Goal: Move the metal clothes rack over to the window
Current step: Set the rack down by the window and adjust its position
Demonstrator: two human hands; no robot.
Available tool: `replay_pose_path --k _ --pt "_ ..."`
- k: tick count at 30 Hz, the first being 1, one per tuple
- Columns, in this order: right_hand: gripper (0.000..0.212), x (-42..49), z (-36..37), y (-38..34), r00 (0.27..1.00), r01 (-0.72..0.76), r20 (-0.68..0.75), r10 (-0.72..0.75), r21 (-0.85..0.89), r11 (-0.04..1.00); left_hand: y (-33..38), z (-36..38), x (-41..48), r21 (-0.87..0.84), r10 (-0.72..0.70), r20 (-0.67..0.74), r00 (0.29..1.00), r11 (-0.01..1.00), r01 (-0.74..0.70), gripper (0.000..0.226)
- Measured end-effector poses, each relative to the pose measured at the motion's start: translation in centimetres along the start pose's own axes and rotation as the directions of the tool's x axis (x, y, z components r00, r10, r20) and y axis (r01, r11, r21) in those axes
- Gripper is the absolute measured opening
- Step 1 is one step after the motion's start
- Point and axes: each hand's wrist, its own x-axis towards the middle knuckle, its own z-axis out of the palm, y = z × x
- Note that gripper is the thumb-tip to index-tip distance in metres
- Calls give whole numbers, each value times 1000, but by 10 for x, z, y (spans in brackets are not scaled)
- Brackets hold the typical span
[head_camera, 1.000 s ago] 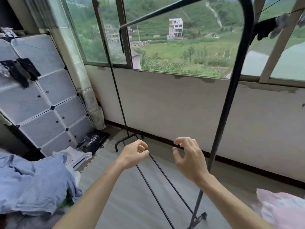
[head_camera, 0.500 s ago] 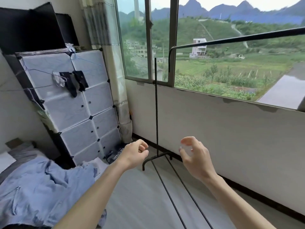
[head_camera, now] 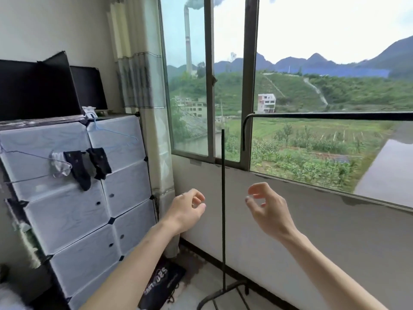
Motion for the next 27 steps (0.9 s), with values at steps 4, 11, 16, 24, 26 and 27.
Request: replay_pose_path --k 4,11,16,24,26,27 --pt "16 88 23 30 994 -110 -2 110 22 994 -12 2 89 -35 28 -3 1000 999 -28 17" --pt "30 228 80 86 963 -267 -28 267 1 964 -45 31 248 -126 86 41 995 989 -80 26" --pt "41 332 119 117 927 -367 -79 367 18 930 -62 49 363 -198 139 111 984 973 -115 34" --pt "74 435 153 168 849 -503 -140 509 79 861 -69 87 474 -271 188 180 966 953 -135 60" --pt "78 452 160 179 846 -511 -131 517 78 856 -72 97 492 -303 182 183 966 945 -121 64" --pt "79 459 163 185 846 -514 -119 519 71 855 -74 101 500 -318 180 186 966 941 -114 63"
